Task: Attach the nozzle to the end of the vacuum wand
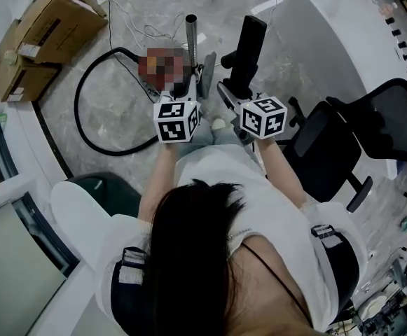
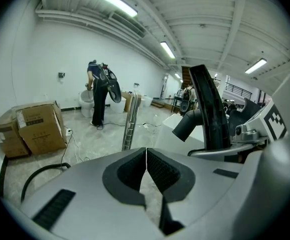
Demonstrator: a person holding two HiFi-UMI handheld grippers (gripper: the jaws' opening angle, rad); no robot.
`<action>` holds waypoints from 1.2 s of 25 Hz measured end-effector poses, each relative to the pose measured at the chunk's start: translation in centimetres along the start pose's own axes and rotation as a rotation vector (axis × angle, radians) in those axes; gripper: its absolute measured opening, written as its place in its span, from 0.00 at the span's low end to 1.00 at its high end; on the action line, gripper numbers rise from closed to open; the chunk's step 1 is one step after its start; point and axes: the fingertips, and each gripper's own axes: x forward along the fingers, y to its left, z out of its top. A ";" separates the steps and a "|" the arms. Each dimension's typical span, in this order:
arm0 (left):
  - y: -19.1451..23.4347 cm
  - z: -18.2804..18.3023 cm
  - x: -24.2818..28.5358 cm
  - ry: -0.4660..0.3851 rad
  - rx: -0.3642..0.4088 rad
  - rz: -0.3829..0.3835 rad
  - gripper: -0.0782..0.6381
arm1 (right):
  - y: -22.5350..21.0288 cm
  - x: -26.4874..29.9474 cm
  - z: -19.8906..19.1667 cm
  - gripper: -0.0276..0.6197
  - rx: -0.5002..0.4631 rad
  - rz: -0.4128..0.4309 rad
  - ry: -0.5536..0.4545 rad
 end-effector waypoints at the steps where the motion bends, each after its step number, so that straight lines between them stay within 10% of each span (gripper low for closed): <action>1: 0.3 0.2 0.1 -0.002 -0.002 0.001 0.11 | 0.0 0.2 0.1 0.16 -0.001 0.002 0.002; 12: 2.2 2.4 2.2 -0.038 0.036 -0.039 0.12 | -0.5 2.2 1.4 0.16 0.005 0.000 -0.004; 30: 4.4 5.1 8.1 -0.038 0.125 -0.114 0.47 | -2.1 4.3 4.4 0.17 -0.020 -0.062 0.009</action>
